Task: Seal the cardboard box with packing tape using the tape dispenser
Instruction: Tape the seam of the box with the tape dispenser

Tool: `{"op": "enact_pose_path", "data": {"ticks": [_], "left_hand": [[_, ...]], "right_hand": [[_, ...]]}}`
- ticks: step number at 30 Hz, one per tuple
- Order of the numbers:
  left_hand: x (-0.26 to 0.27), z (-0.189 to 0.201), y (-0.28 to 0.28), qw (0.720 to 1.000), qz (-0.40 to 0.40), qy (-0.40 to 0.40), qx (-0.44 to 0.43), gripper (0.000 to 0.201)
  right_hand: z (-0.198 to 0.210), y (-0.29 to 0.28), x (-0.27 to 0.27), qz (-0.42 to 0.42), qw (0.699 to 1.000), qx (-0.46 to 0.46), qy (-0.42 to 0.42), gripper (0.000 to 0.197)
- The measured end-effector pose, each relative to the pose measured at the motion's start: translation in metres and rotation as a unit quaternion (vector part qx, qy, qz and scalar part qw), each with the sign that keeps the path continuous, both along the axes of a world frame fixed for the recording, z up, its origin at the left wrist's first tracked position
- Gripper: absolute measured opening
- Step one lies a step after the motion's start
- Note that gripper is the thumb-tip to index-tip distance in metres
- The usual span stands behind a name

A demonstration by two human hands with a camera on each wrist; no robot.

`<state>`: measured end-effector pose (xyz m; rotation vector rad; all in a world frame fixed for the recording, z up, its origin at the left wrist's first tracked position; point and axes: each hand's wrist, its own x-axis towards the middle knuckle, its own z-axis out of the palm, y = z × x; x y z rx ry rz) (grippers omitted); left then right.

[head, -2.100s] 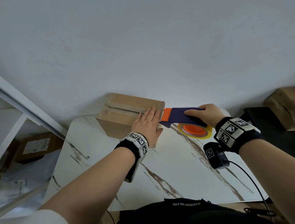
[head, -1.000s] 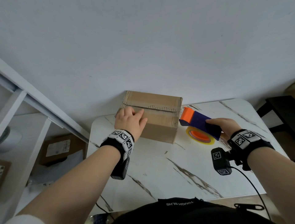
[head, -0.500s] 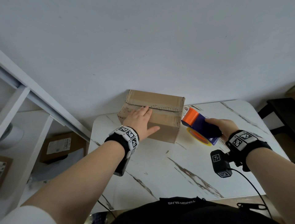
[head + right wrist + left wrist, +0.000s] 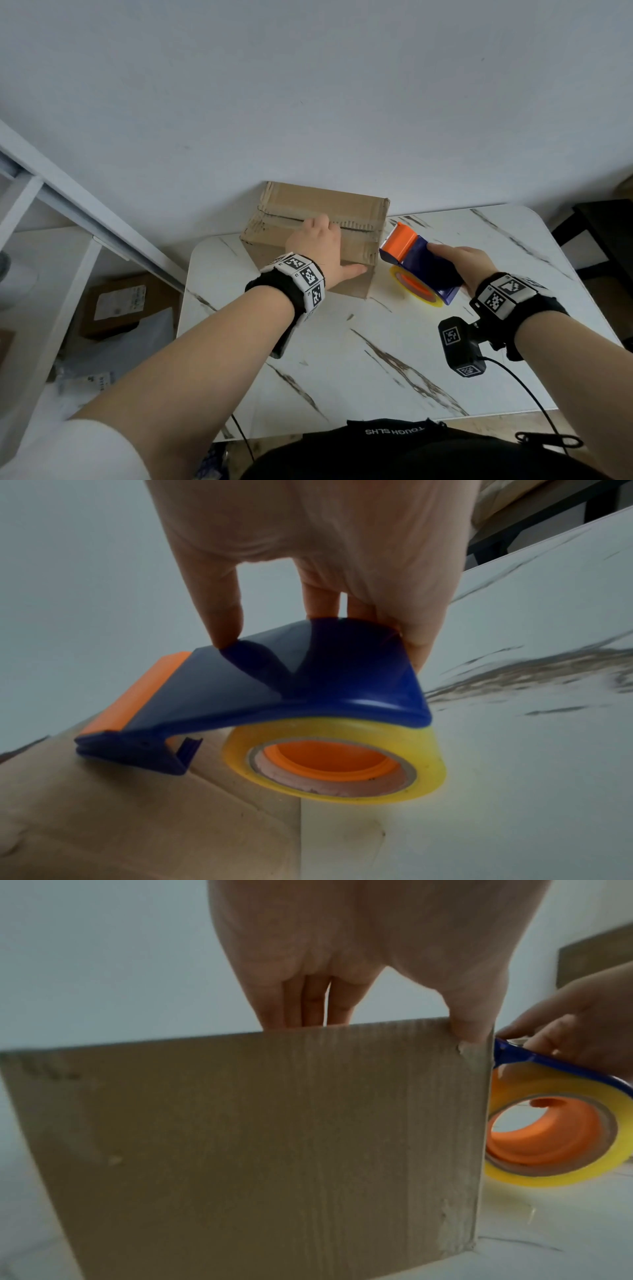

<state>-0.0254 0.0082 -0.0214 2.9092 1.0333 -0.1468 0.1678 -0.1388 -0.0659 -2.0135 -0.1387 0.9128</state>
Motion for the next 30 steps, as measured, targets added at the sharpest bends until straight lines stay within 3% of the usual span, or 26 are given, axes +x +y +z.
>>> {"op": "enact_pose_path", "data": {"ticks": [10, 19, 23, 26, 28, 30], "left_hand": [[0.021, -0.008, -0.02, 0.99, -0.062, -0.097, -0.079, 0.069], [0.028, -0.011, -0.029, 0.986, -0.021, -0.138, -0.093, 0.046], [0.022, -0.012, -0.029, 0.984, -0.001, -0.121, -0.131, 0.048], [0.021, -0.012, -0.032, 0.977, 0.028, -0.166, -0.133, 0.041], [0.025, -0.012, -0.033, 0.977, 0.061, -0.173, -0.111, 0.051], [0.032, -0.015, -0.033, 0.983, 0.105, -0.118, -0.093, 0.067]], "right_hand": [[-0.002, -0.001, 0.007, 0.045, 0.999, 0.011, -0.008, 0.026], [0.002, -0.007, 0.01, 0.095, 0.994, 0.035, -0.026, 0.03], [0.011, -0.007, 0.009, 0.151, 0.985, 0.022, -0.076, 0.039], [0.015, -0.004, 0.007, 0.194, 0.974, -0.01, -0.118, 0.048], [0.017, -0.003, 0.005, 0.212, 0.968, -0.024, -0.134, 0.05], [0.02, -0.002, 0.004, 0.226, 0.96, -0.038, -0.158, 0.05]]}}
